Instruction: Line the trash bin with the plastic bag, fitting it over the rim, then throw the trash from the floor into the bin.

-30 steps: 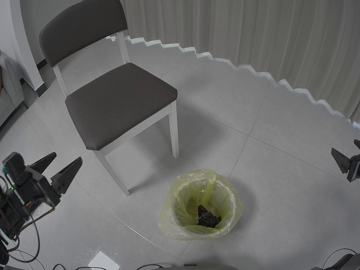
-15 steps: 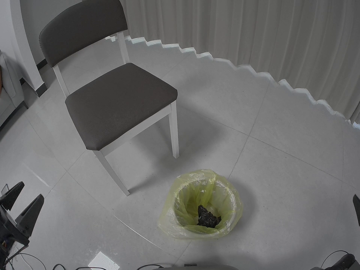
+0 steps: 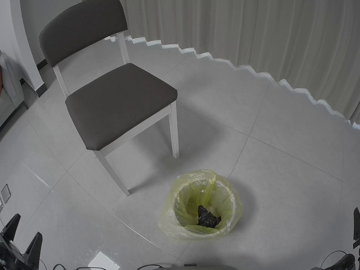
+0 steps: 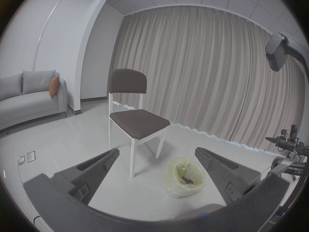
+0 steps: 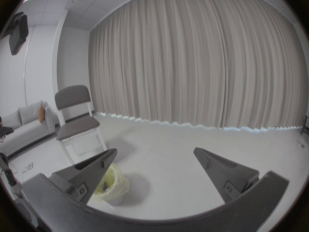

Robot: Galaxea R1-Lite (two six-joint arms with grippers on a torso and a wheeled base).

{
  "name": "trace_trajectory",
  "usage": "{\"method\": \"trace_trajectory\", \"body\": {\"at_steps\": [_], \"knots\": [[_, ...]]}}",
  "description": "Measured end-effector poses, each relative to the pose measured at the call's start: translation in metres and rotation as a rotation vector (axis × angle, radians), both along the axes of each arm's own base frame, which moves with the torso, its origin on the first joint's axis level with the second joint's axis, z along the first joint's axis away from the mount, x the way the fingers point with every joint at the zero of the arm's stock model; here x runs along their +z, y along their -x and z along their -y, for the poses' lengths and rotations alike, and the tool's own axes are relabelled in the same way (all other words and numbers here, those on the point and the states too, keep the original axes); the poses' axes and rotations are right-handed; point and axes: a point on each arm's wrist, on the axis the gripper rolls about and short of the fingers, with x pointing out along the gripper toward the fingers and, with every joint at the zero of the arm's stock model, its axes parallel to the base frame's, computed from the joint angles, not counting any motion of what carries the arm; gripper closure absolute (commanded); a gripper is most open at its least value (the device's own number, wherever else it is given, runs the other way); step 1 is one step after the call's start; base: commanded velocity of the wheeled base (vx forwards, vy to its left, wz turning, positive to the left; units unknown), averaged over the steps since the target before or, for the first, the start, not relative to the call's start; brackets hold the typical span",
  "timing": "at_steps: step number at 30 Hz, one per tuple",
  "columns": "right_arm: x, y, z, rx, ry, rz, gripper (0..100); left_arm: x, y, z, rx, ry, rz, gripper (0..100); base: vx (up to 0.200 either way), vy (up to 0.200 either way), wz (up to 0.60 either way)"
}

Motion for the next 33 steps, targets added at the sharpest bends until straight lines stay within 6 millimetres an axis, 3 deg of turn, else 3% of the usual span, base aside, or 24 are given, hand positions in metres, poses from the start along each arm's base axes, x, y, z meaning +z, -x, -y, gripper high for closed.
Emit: {"method": "trace_trajectory", "body": {"at_steps": [12, 19, 33], "knots": [[-0.022, -0.007, -0.001, 0.043, 0.03, -0.008, 0, -0.032, 0.004, -0.002, 0.213, -0.074, -0.021, 0, 0.0, 0.0, 0.0], [-0.023, -0.007, -0.002, 0.048, 0.122, -0.024, 0, -0.036, 0.003, -0.004, 0.306, -0.12, -0.023, 0, 0.0, 0.0, 0.0], [-0.029, -0.008, -0.003, 0.123, 0.092, -0.08, 0, -0.037, 0.003, -0.004, 0.305, -0.099, -0.027, 0, 0.0, 0.0, 0.0]]}}
